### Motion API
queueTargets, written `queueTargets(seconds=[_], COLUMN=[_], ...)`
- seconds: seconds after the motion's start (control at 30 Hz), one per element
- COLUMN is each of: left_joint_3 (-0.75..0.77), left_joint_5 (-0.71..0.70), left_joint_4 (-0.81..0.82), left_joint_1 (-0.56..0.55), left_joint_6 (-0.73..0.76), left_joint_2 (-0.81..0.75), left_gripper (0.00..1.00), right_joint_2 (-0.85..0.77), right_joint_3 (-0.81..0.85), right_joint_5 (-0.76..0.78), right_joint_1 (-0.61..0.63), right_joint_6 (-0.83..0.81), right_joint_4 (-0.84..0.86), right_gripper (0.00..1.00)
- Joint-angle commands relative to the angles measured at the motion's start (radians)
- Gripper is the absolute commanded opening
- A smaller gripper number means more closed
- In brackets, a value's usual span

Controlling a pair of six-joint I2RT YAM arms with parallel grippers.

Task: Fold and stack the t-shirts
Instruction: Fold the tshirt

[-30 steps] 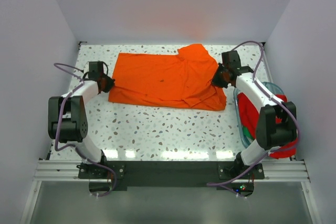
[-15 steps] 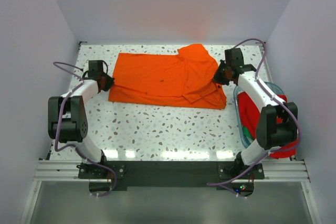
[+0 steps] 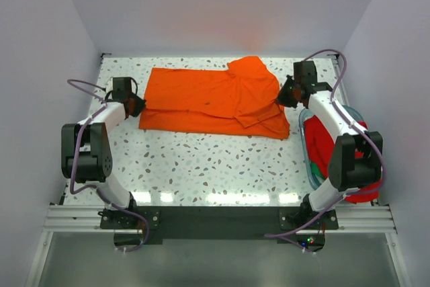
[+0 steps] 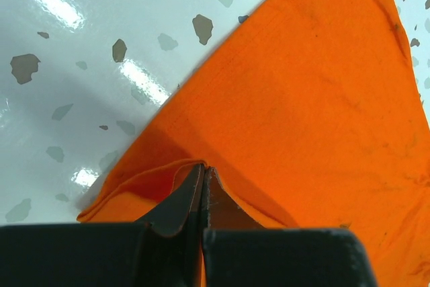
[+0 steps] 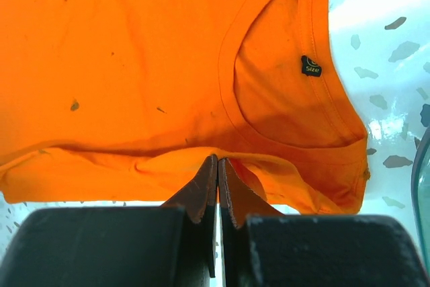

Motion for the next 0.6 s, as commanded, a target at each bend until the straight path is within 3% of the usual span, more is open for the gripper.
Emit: queueTargets(seconds=[0.0,0.57], left_joint_3=[0.049,0.095], left_joint_5=[-0.018,-0.021], left_joint_4=[0.012,0.011], left_joint_1=[0.010,0.013], left_joint_6=[0.000,0.004], left_joint_2=[-0.027,0.041], left_gripper=[0.00,0.00], right_joint_2=[-0.028,0.083], right_joint_3=[0.012,0.073], right_joint_5=[-0.020,-0.073], right_joint_1=[-0.014,-0.026], right_joint_6=[-0.019,-0.023], right_joint_4=[0.034,0.059], right_gripper=[0.00,0.00])
